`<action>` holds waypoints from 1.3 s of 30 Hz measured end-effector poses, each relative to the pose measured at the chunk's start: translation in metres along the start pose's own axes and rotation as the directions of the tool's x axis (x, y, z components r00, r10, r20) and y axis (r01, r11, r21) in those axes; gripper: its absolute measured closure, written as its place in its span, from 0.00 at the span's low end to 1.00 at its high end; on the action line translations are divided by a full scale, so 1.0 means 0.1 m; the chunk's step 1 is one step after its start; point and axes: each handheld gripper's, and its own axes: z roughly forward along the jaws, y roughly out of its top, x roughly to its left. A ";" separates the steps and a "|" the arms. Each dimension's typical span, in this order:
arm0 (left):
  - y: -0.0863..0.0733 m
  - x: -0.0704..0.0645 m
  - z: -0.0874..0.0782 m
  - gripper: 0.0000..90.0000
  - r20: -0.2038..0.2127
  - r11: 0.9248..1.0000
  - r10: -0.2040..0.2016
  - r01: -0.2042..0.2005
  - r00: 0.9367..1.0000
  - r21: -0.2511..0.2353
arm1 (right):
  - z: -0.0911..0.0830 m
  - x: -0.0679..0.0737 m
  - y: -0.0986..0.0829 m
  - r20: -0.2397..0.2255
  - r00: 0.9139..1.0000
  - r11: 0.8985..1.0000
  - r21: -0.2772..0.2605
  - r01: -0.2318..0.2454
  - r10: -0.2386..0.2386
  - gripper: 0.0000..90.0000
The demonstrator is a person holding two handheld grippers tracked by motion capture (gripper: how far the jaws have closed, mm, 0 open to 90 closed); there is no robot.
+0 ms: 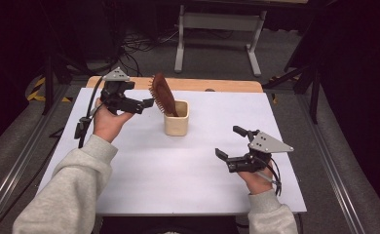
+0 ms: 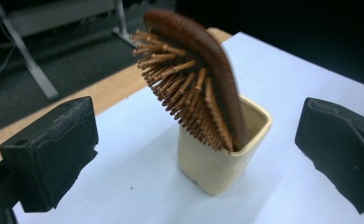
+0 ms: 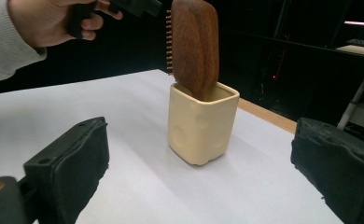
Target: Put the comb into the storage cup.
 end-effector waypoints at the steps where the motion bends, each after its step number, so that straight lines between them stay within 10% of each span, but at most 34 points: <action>1: -0.01 -0.01 -0.06 0.00 -0.006 1.000 0.016 -0.016 1.000 -0.014 | 0.00 0.00 0.00 0.000 1.000 1.000 0.000 0.000 0.000 0.06; 16: -0.53 -0.24 -0.69 0.00 0.022 0.986 0.084 -0.080 0.996 -0.144 | -0.06 -0.06 0.04 0.004 1.000 1.000 0.009 -0.002 0.002 0.06; 39: -1.43 -0.29 -0.81 0.01 0.056 0.985 0.046 -0.036 0.997 -0.169 | -0.16 -0.08 -0.20 -0.005 1.000 0.997 0.081 -0.013 0.014 0.04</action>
